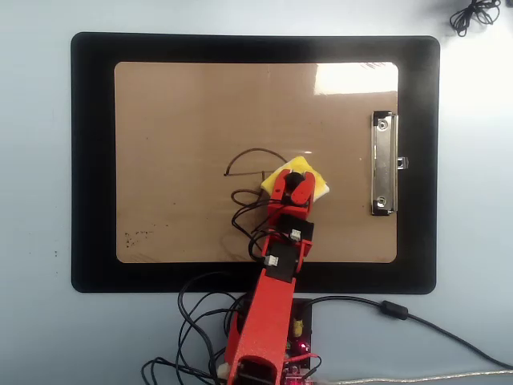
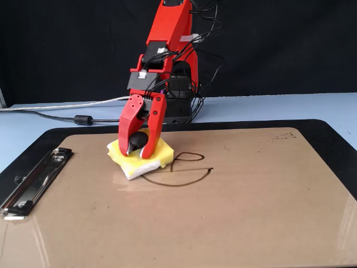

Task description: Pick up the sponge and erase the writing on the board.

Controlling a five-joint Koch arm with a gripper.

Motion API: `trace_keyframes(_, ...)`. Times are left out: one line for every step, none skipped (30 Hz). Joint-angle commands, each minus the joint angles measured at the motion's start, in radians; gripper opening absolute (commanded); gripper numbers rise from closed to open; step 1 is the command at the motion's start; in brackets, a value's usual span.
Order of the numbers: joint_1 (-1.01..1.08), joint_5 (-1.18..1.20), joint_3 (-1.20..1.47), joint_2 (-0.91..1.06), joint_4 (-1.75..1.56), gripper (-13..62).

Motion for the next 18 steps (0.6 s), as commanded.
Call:
trace_keyframes(0.008, -0.014, -0.015, -0.049, -0.133, -8.0)
trace_keyframes(-0.002, -0.021, -0.025, -0.124, -0.186, -8.0)
trace_keyframes(-0.018, -0.032, -0.051, -0.176, -0.229, -8.1)
trace_keyframes(-0.06, -0.057, -0.118, -0.247, -0.279, -8.0)
trace_keyframes(-0.086, -0.078, -0.156, -0.295, -0.301, -8.0)
trace_keyframes(-0.107, -0.106, -0.206, -0.35, -0.304, -8.0)
trace_keyframes(-0.114, -0.118, -0.222, -0.379, -0.304, -8.0)
trace_keyframes(-0.115, -0.126, -0.225, -0.38, -0.304, -8.0)
trace_keyframes(-0.115, -0.126, -0.216, -0.36, -0.301, -8.0)
trace_keyframes(-0.112, -0.124, -0.166, -0.316, -0.291, -8.1)
trace_keyframes(-0.11, -0.124, -0.107, -0.268, -0.293, -8.0)
trace_keyframes(-0.11, -0.123, -0.015, -0.187, -0.29, -8.0)
trace_keyframes(-0.107, -0.121, 0.049, -0.126, -0.29, -8.1)
trace_keyframes(-0.106, -0.123, 0.144, -0.038, -0.293, -8.1)
trace_keyframes(-0.106, -0.123, 0.207, 0.025, -0.291, -8.0)
trace_keyframes(-0.106, -0.124, 0.276, 0.101, -0.291, -8.1)
trace_keyframes(-0.106, -0.126, 0.311, 0.144, -0.293, -8.1)
trace_keyframes(-0.109, -0.127, 0.333, 0.181, -0.296, -8.1)
